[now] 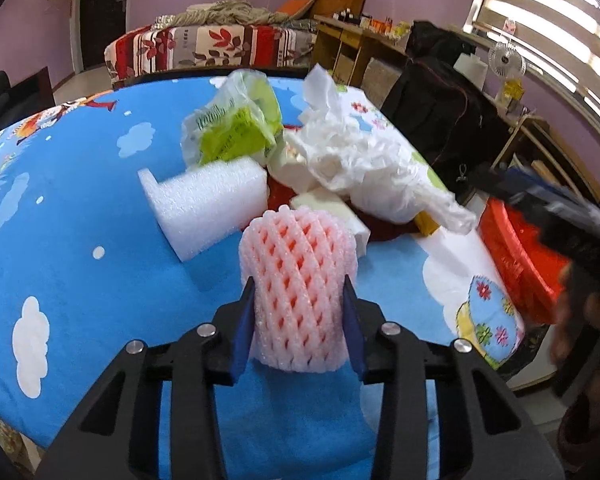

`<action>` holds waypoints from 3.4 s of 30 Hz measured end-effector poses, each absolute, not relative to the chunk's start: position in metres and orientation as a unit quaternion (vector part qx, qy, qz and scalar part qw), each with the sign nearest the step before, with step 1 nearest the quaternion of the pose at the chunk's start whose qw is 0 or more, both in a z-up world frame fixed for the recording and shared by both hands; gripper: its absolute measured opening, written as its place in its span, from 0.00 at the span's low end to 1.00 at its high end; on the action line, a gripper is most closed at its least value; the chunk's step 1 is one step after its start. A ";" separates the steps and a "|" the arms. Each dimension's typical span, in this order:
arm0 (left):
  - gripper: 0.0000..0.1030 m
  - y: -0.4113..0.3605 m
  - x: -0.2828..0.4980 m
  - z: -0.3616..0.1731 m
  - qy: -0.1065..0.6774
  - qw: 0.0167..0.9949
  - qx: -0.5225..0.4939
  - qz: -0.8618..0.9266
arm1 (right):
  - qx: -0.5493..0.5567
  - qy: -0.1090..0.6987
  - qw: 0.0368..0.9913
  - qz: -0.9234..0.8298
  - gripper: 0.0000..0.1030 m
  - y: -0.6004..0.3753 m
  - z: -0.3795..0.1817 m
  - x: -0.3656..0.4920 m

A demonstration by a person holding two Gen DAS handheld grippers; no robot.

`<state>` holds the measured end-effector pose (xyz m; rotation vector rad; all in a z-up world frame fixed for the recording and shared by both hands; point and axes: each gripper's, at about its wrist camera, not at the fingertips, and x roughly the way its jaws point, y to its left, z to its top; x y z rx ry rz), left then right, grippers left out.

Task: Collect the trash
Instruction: 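Grasp the small pink foam fruit net on the bedspread with the left gripper, then grasp the white plastic bag with the right gripper, then carry the white plastic bag over the red bin with the right gripper while the left holds the pink net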

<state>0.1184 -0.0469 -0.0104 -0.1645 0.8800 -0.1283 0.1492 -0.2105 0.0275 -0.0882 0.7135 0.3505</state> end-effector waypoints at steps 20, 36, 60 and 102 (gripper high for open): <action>0.37 -0.036 0.108 0.011 0.383 0.918 -0.095 -0.035 | -0.064 0.414 0.889 0.187 0.57 -0.166 -0.026 0.208; 0.37 -0.036 0.105 0.010 0.378 0.920 -0.094 -0.033 | -0.053 0.414 0.887 0.199 0.30 -0.190 -0.022 0.162; 0.37 -0.041 0.095 0.031 0.341 0.935 -0.091 -0.029 | 0.001 0.350 0.917 0.190 0.30 -0.247 0.040 0.116; 0.39 -0.194 0.138 0.064 0.345 0.913 -0.044 -0.212 | 0.020 0.314 0.949 0.018 0.30 -0.401 0.058 0.077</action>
